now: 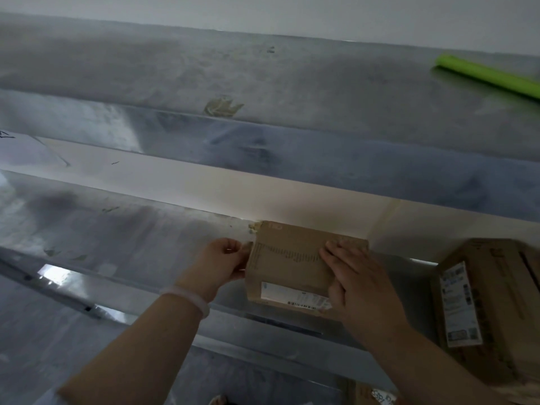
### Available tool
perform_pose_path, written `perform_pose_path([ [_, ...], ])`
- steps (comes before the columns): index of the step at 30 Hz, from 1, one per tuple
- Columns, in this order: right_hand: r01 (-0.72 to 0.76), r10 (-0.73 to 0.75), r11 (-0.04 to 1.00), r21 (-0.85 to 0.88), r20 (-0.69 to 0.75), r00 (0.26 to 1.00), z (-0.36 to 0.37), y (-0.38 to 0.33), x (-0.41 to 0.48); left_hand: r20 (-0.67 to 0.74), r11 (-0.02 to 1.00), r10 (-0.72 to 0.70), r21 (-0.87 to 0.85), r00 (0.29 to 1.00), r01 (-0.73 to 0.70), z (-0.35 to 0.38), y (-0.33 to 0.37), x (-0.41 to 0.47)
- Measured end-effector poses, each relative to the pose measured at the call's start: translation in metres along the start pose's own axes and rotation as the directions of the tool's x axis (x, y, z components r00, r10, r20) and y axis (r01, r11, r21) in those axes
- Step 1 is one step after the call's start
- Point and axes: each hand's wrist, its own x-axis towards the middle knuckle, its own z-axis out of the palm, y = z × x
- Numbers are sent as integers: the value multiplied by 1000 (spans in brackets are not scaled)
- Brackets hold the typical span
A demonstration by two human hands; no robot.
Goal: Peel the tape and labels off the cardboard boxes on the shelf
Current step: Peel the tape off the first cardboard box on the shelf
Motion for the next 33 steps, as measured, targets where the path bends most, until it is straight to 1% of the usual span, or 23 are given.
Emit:
perform_pose_path([
  [1,-2,2,1000,7,-1,1000,0,0,0,-31,994,33,103,999,-30,0,-2,3],
  [3,9,-8,1000,20,-14,1000,-1,-1,0,-69,937,108,340,992,-78,-2,-10,11],
  [4,16,-16,1000,22,-22,1000,-2,-1,0,-68,905,123,418,990,-83,-3,-14,13],
  [5,18,-17,999,29,-27,999,-2,-1,0,-68,886,126,456,990,-82,-4,-18,14],
  [8,18,-14,995,97,-42,999,1,1,-1,-141,898,132,435,981,-58,-12,-23,19],
  [10,13,-9,989,150,-25,1000,3,3,-2,-164,891,182,444,970,-92,-18,-17,24],
  [12,-39,42,977,208,-12,999,3,6,-5,-171,900,221,415,960,-134,-24,-6,29],
  [14,-106,110,965,239,-2,994,-2,7,-8,-132,882,270,431,954,-190,-24,2,38],
  [16,-153,159,973,174,-18,987,-7,7,-11,-57,833,308,498,950,-240,-22,9,42],
  [18,-244,249,964,110,-42,967,-12,7,-14,12,801,267,553,964,-229,-19,13,41],
  [19,-308,313,943,123,-24,949,-14,8,-16,37,780,258,581,965,-231,-18,14,41],
  [21,-448,441,861,240,85,893,-20,6,-21,46,759,267,606,963,-240,-16,17,36],
  [22,-502,483,805,317,142,864,-20,6,-25,43,767,282,590,958,-252,-14,18,32],
  [23,-536,508,750,388,181,842,-20,5,-28,29,801,293,539,956,-262,-12,18,27],
  [25,-539,519,669,512,198,831,-23,3,-29,13,917,254,314,967,-245,-6,16,11],
  [27,-505,520,610,610,172,837,-26,0,-27,45,968,205,137,978,-209,-1,15,-6],
  [28,-501,539,573,649,162,826,-28,-2,-26,52,978,186,85,981,-190,-1,13,-12],
  [29,-518,581,505,690,172,795,-30,-3,-26,62,985,168,26,984,-170,-2,12,-17],
  [31,-540,662,317,780,226,715,-29,-3,-27,117,988,128,-104,985,-116,-5,14,-24],
  [33,-544,705,114,831,318,634,-30,0,-27,185,979,86,-199,979,-49,-10,16,-28],
])
